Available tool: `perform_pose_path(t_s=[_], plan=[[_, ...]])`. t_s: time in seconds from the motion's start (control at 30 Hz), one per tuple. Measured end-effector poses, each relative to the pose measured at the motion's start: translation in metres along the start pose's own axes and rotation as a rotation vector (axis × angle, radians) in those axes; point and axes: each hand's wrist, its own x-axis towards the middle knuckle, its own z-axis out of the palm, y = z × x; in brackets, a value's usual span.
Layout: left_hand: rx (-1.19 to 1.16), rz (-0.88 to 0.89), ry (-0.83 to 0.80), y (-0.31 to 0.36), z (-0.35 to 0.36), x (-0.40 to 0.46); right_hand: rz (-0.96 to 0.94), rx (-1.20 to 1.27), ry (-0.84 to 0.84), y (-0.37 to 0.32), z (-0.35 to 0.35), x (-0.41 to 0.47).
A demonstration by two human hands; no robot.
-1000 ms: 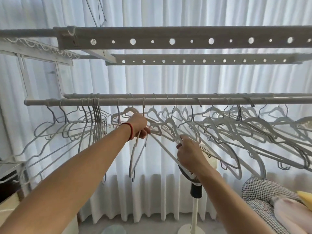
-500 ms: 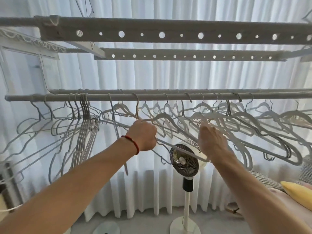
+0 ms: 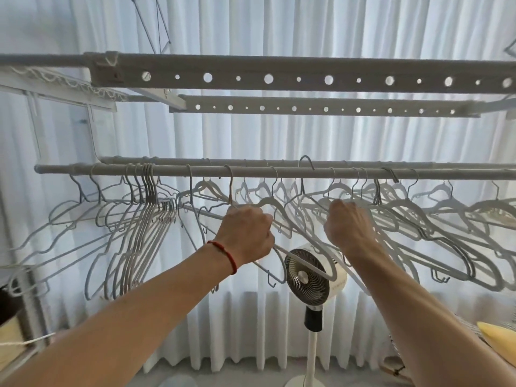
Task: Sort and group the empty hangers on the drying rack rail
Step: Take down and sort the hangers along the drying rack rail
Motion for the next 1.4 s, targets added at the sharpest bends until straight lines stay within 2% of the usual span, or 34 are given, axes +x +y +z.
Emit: perform_pose_path(t_s=[0.27,0.37,0.5,0.6,0.8,0.87,0.97,1.03,1.17,1.3,1.4], plan=[[-0.085,-0.056,-0.048,0.000,-0.009,0.001,-0.064,-0.026,-0.019,-0.014,-0.004,0.027],[-0.187,0.003,-0.131,0.001,-0.004,-0.004,-0.075,-0.006,-0.035,-0.017,-0.005,0.037],[-0.169,0.045,-0.184,0.002,0.014,-0.018,-0.074,-0.012,-0.081,-0.018,-0.001,0.043],[-0.136,0.009,-0.199,-0.001,0.027,-0.027,-0.067,-0.016,-0.190,-0.014,0.009,0.041],[0.165,-0.042,-0.242,-0.004,0.037,-0.037,0.037,0.106,-0.487,0.003,0.024,0.014],[0.139,-0.058,-0.226,0.001,0.041,-0.039,0.033,0.094,-0.562,0.012,0.023,0.001],[-0.090,-0.125,-0.273,0.018,0.052,-0.050,0.052,0.160,-0.661,0.027,0.020,-0.022],[-0.199,-0.172,-0.366,0.033,0.064,-0.059,0.073,0.221,-0.727,0.034,0.014,-0.044],[-0.258,-0.205,-0.691,0.061,0.093,-0.083,0.124,0.321,-0.819,0.058,0.011,-0.088],[-0.408,-0.201,-0.873,0.080,0.116,-0.108,0.025,0.223,-0.856,0.093,0.012,-0.120],[-0.635,-0.125,-1.095,0.077,0.116,-0.132,-0.131,0.248,-0.864,0.109,0.009,-0.133]])
